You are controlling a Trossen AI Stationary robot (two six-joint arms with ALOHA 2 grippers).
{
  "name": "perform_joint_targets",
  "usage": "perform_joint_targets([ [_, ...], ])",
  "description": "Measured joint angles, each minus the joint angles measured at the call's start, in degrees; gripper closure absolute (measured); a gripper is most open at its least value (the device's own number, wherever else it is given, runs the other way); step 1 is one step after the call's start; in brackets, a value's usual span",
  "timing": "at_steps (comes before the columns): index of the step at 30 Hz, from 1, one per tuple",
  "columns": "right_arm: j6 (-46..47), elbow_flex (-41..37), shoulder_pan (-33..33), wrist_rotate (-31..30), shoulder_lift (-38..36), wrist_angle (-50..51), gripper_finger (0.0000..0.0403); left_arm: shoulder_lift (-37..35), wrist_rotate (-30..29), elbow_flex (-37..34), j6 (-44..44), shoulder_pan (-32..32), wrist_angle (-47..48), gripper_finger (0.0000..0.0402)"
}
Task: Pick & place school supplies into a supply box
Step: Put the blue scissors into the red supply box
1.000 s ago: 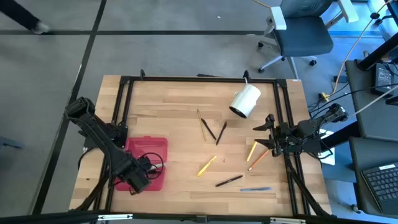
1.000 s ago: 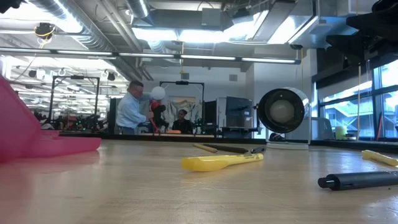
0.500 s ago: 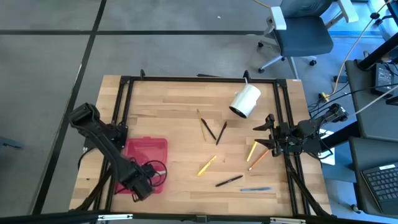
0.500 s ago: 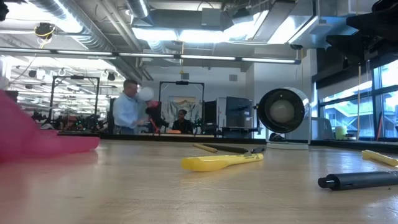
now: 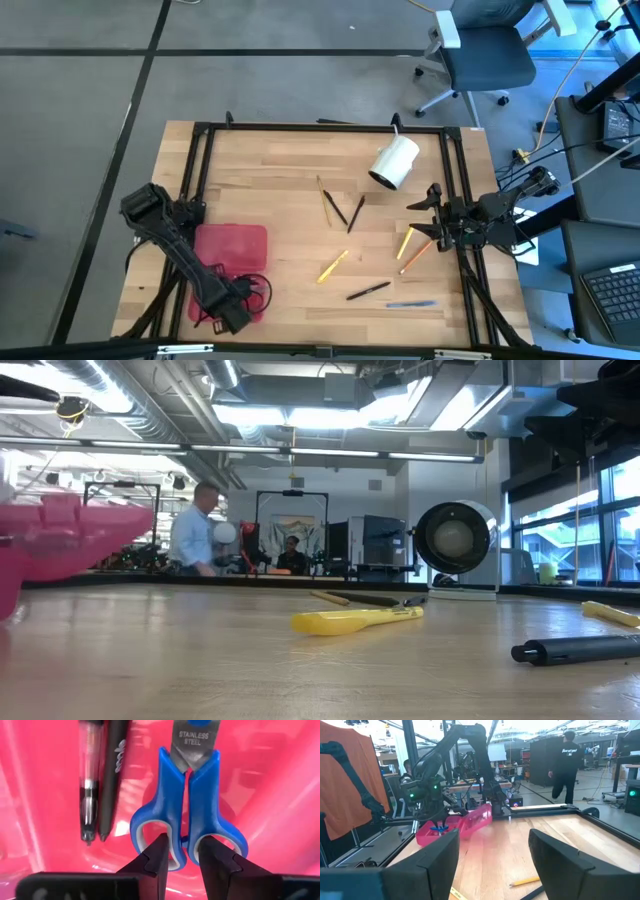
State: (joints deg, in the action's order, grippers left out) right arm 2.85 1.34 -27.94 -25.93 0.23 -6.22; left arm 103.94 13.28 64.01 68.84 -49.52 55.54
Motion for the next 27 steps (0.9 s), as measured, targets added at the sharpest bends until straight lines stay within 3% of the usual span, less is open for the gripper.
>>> perform_joint_targets([
  [12, -3.25, -0.02, -0.01, -0.02, 0.0, -0.46, 0.0161, 0.0, 4.96, 0.0, -0.43, -0.07, 1.61, 0.0325],
  [27, -6.14, -0.02, -0.01, -0.02, 0.02, -2.54, 0.0161, 0.0, 4.77, 0.0, 0.94, -0.33, 3.23, 0.0314],
])
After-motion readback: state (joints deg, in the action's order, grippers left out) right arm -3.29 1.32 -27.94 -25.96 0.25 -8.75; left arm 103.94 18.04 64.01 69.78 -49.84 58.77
